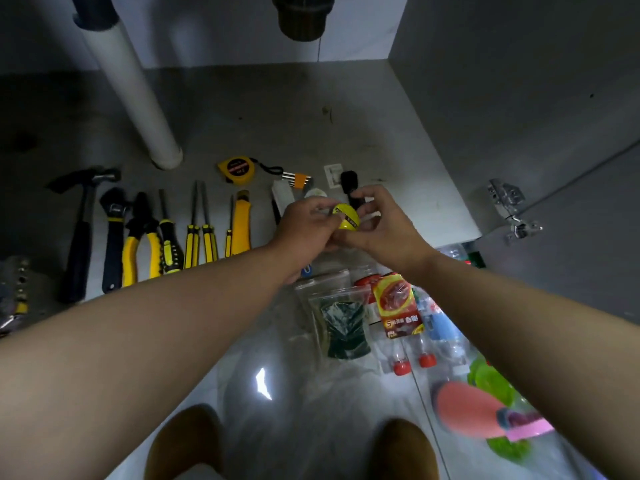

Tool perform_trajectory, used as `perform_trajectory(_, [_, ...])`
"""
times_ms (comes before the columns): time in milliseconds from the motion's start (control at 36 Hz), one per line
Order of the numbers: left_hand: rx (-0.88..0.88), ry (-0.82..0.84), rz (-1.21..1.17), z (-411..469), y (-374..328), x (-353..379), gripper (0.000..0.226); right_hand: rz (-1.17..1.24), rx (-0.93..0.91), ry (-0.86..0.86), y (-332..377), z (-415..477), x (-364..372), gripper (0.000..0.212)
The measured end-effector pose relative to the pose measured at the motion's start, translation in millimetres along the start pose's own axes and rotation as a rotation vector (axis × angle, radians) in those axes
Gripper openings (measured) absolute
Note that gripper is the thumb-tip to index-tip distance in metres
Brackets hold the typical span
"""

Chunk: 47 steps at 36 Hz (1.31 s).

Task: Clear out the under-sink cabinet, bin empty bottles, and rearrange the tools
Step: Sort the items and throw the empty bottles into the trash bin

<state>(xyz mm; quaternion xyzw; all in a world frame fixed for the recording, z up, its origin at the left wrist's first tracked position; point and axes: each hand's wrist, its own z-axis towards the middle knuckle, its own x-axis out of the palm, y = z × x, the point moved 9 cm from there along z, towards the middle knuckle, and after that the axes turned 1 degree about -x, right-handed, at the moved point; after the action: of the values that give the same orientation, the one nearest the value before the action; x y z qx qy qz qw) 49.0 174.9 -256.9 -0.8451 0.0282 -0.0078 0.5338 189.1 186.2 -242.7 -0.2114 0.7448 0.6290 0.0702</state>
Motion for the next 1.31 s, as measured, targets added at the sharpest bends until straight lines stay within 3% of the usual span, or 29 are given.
perform_trajectory(83, [0.011,-0.067,-0.022,5,-2,-14,0.027,0.086,0.143,-0.021,-20,14,-6,0.073])
perform_trajectory(167, [0.009,-0.091,-0.046,8,2,-30,0.027,-0.266,0.074,-0.149,-28,35,-27,0.052])
perform_trajectory(250, [-0.004,-0.102,-0.068,9,11,-44,0.022,-0.637,0.045,-0.038,-33,57,-19,0.061])
perform_trajectory(361, [-0.038,-0.107,-0.050,6,21,-50,0.027,-0.890,0.044,0.108,-36,70,-1,0.056])
perform_trajectory(556, [-0.009,-0.045,0.067,-8,9,-41,0.019,-0.923,0.043,0.000,-21,46,-12,0.018])
perform_trajectory(694, [0.011,0.227,0.368,-38,-15,-9,0.021,-0.730,0.129,-0.060,-4,-2,-53,0.016])
perform_trajectory(806, [0.028,0.442,0.570,-74,-42,23,0.018,-0.312,0.268,-0.075,1,-73,-77,0.031])
perform_trajectory(889, [0.073,0.542,0.749,-102,-64,47,0.018,-0.101,0.368,-0.089,-11,-134,-85,0.023])
perform_trajectory(1194, [0.126,0.570,0.805,-177,-84,120,0.023,0.414,0.573,-0.223,-85,-323,-67,0.015])
perform_trajectory(1306, [0.082,0.567,0.759,-180,-61,134,0.021,0.620,0.681,-0.417,-141,-359,-50,0.010])
